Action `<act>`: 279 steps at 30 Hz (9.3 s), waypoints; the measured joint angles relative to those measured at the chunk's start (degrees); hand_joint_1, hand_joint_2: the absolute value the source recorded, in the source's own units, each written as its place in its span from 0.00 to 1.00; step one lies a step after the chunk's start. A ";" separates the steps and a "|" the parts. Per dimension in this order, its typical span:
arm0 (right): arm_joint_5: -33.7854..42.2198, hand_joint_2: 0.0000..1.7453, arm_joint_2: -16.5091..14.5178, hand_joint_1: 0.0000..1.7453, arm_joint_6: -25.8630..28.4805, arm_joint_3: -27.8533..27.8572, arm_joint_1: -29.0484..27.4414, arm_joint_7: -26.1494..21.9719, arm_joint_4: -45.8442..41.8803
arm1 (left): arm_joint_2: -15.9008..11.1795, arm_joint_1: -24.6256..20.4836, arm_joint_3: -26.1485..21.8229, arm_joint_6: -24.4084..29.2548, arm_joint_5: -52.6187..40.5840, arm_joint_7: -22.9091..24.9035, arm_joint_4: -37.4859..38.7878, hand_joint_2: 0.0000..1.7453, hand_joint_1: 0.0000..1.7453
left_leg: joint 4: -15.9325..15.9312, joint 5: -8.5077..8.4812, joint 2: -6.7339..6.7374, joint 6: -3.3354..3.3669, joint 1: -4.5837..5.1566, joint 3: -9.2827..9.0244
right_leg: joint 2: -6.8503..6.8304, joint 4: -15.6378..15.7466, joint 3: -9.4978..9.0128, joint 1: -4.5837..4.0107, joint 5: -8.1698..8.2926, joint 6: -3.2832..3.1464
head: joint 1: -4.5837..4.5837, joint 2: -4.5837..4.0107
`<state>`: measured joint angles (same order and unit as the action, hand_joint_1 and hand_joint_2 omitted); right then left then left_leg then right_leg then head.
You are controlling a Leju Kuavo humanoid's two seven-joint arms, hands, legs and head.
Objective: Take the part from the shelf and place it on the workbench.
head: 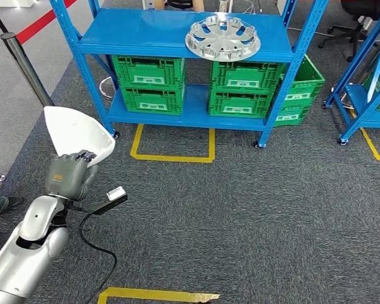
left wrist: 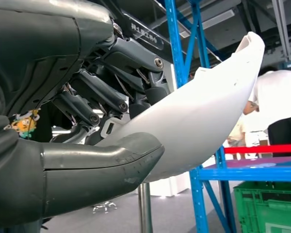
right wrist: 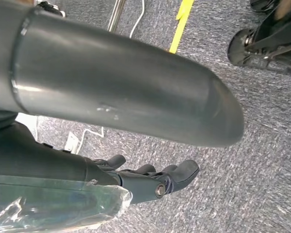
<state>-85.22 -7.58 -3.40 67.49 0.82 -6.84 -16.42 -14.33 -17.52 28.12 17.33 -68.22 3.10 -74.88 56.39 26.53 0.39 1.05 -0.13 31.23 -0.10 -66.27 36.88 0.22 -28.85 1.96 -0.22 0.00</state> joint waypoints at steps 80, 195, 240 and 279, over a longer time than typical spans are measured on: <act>7.65 0.00 -11.49 0.00 -2.77 -15.90 -7.79 5.76 -23.35 | -1.90 3.54 -5.81 -1.84 -1.89 0.17 -3.44 1.00 1.00 | 1.91 -1.38 -7.25 0.03 0.80 3.25 | 3.46 8.70 -4.61 -1.17 1.55 -3.31 | 0.56 0.00; 8.22 0.00 -10.96 0.00 -2.68 -29.71 -11.97 9.66 -25.38 | -3.83 6.33 -9.90 -5.16 -6.05 0.37 -6.21 1.00 1.00 | 1.08 -1.13 -2.51 0.43 -0.13 2.98 | 0.00 -6.13 1.63 -0.04 -6.03 0.41 | 0.41 0.00; 12.91 0.00 -9.52 0.00 -2.16 -34.38 -12.94 10.63 -25.26 | -6.14 3.93 -1.38 -5.11 -6.86 -0.85 -4.76 1.00 1.00 | 16.62 4.70 -0.90 -2.92 -0.47 11.52 | -1.57 9.07 -5.82 0.36 -0.01 -2.29 | 1.12 0.00; 21.07 0.00 -7.49 0.00 -2.10 -40.64 -14.00 12.87 -25.35 | -6.43 3.40 -2.69 -6.01 -6.91 -1.27 -1.82 1.00 1.00 | 1.31 -0.71 -0.14 -2.17 -0.37 2.77 | -1.82 8.75 -5.52 -0.31 -0.39 -2.01 | 0.96 0.00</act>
<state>-64.15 -15.08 -5.50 26.85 -13.18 6.03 -41.77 -20.76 -14.12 25.44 11.32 -75.13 1.84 -76.71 57.70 25.83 0.25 -1.12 -0.51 34.00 -1.93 -57.52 31.36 -0.09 -29.25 -0.05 0.74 0.00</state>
